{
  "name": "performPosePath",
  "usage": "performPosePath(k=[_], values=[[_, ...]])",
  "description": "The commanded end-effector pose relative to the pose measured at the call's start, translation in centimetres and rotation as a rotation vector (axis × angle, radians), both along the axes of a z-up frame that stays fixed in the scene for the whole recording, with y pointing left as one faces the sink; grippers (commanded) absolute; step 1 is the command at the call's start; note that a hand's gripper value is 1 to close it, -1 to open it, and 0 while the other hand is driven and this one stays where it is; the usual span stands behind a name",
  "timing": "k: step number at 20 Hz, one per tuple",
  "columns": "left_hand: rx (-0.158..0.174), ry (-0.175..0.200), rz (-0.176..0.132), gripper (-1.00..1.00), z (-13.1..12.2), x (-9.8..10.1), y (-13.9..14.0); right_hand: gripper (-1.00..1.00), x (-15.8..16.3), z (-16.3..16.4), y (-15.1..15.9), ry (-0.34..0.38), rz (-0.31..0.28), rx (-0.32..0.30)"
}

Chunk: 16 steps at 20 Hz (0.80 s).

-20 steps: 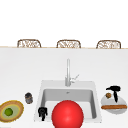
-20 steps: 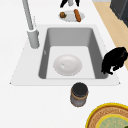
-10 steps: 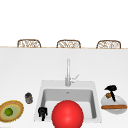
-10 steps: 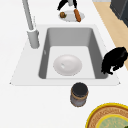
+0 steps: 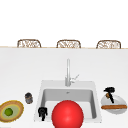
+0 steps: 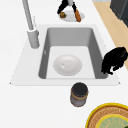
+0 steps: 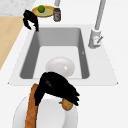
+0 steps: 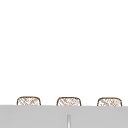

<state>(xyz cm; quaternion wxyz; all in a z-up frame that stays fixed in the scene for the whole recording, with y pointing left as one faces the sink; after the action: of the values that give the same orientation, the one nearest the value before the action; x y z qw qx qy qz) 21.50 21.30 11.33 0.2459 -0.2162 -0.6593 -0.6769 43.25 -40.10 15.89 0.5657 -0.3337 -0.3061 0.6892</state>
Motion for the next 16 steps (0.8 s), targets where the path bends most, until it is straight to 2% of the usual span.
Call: performPosePath(k=[1,2,3,5,10,16], values=[[0.0,0.0,0.0,0.0,0.0,0.0,0.0,-1.0,0.4,-0.9,0.0,0.01,0.0,-0.03],[0.0,0.0,0.0,0.0,0.0,0.0,0.0,-1.0,0.4,-1.1,0.0,0.012,0.002,-0.03],[0.0,0.0,0.0,0.0,0.0,0.0,0.0,1.0,0.4,-1.4,0.0,0.015,0.003,-0.034],[0.0,0.0,0.0,0.0,0.0,0.0,0.0,1.0,0.4,-1.7,0.1,0.002,0.018,-0.054],[0.0,0.0,0.0,0.0,0.0,0.0,0.0,1.0,0.5,-1.7,-0.6,-0.127,0.048,-0.017],[0.0,0.0,0.0,0.0,0.0,0.0,0.0,1.0,0.9,-0.9,-1.2,-0.178,0.028,0.005]])
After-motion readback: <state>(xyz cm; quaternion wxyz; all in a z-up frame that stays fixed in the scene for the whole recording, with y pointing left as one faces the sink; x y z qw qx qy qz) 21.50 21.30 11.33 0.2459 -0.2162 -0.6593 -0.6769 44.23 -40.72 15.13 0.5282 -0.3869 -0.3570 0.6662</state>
